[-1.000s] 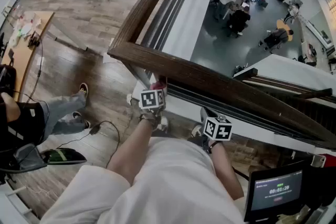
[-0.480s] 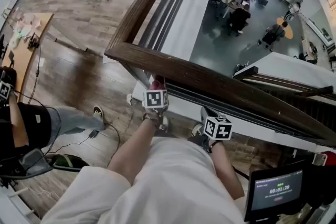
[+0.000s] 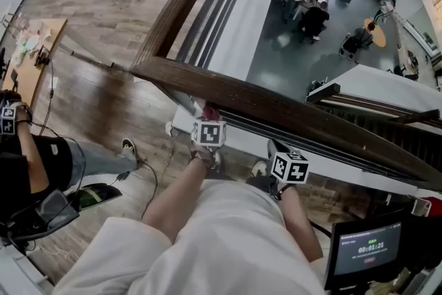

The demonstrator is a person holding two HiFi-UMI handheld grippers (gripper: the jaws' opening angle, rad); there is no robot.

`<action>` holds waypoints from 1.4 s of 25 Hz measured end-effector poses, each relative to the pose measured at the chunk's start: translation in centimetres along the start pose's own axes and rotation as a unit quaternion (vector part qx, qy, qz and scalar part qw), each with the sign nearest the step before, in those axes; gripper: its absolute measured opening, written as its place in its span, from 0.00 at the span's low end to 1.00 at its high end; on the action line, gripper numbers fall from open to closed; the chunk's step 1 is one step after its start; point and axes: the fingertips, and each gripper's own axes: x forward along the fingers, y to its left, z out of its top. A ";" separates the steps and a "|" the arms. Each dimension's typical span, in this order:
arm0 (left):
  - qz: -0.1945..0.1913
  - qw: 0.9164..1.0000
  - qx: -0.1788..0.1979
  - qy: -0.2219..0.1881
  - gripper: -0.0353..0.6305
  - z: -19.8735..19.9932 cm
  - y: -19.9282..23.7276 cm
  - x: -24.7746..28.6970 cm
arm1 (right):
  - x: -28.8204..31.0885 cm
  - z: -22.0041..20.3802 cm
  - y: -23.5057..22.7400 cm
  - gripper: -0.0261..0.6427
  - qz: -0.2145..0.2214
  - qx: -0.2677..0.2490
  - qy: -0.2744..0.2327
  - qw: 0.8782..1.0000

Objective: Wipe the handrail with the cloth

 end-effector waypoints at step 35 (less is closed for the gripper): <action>0.005 0.996 0.074 0.044 0.18 -1.6 -10.1 0.6 | -3.5 -1.1 -8.1 0.04 0.009 -0.003 0.006 1.000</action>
